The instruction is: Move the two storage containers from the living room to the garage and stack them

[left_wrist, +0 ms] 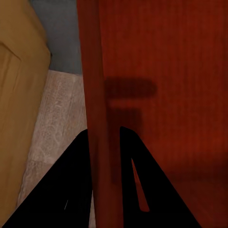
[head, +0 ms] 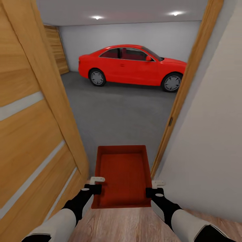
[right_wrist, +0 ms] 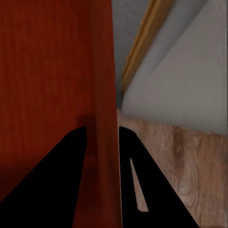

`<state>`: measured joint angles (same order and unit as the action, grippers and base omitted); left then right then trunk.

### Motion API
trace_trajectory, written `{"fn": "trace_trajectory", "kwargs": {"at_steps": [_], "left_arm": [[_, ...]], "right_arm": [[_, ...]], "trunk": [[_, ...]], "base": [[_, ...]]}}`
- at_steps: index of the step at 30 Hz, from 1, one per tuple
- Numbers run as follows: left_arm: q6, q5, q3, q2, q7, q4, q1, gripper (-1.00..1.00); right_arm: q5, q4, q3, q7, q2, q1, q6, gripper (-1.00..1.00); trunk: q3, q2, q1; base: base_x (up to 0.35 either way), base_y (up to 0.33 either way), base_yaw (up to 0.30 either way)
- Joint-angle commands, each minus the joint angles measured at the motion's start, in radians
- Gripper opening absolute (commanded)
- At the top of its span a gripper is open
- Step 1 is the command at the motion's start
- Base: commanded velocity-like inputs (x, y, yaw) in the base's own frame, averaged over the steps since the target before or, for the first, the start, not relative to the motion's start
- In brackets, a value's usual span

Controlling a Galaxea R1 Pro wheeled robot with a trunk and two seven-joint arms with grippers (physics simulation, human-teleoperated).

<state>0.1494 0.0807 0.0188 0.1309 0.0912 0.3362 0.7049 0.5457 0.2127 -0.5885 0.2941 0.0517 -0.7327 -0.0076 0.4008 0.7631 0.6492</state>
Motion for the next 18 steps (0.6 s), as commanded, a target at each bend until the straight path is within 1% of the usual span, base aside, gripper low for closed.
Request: {"fn": "trace_trajectory", "kwargs": {"at_steps": [1,3,5,18], "left_arm": [[0.006,-0.009,-0.026,0.004,0.005,-0.017,-0.001,-1.00],[0.006,-0.009,-0.026,0.004,0.005,-0.017,-0.001,-1.00],[0.006,-0.009,-0.026,0.004,0.005,-0.017,-0.001,-1.00],[0.006,-0.008,-0.026,0.004,0.005,-0.017,-0.001,-1.00]], "right_arm": [[-0.012,0.001,0.002,0.013,0.000,-0.002,-0.003,-1.00],[-0.012,0.001,0.002,0.013,0.000,-0.002,-0.003,-1.00],[-0.012,0.001,0.003,0.013,0.000,-0.002,-0.003,-1.00],[-0.012,0.001,0.003,0.013,0.000,-0.002,-0.003,-1.00]], "trunk": [[0.001,0.001,0.000],[0.001,0.001,0.000],[0.001,0.001,0.000],[0.001,0.001,0.000]], "base": [[0.001,0.001,-0.260],[0.028,0.048,-0.070],[0.108,0.170,-0.021],[0.170,0.264,-0.001]]}}
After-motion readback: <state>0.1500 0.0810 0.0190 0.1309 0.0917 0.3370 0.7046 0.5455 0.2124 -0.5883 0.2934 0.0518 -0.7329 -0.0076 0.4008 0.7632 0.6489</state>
